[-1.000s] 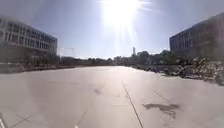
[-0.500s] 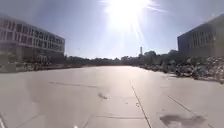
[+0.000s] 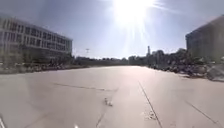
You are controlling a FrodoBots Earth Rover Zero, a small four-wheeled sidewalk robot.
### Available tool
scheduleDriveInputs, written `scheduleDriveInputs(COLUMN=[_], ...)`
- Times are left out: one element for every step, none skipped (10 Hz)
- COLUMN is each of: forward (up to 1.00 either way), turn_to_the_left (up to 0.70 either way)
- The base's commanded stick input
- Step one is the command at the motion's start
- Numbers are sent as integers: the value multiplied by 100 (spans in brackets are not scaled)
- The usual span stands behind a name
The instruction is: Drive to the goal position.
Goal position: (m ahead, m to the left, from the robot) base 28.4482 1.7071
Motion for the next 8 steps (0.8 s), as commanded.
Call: scheduleDriveInputs(forward=[70, 70, 70, 70, 70, 70, 70, 70], turn_to_the_left=[14, 13, 8, 2, 0, 0, 0, 0])
